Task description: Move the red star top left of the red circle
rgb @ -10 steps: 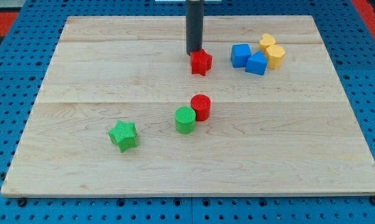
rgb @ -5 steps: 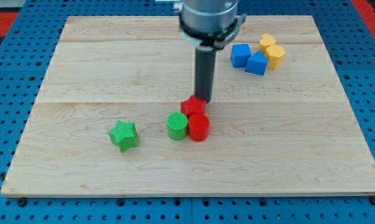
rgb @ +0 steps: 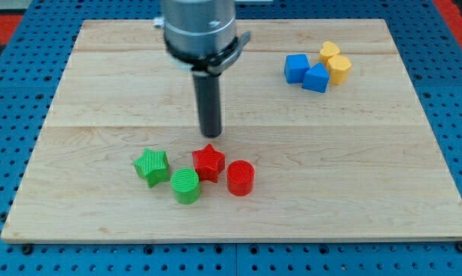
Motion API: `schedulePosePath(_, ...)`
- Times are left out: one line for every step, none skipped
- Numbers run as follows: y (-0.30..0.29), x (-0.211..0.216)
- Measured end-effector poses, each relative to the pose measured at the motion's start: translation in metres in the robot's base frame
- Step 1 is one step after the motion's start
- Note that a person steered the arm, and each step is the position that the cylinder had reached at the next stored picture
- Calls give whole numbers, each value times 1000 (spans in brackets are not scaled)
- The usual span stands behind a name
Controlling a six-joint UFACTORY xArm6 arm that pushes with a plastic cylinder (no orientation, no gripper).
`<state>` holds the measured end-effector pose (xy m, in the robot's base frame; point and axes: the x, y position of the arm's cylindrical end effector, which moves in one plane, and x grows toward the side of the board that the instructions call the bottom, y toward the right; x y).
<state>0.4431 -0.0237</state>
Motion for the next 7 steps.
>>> schedulePosePath(6, 5)
schedulePosePath(21, 13)
schedulePosePath(47, 34)
schedulePosePath(79, 67)
schedulePosePath(81, 103)
schedulePosePath(79, 112)
schedulePosePath(71, 122)
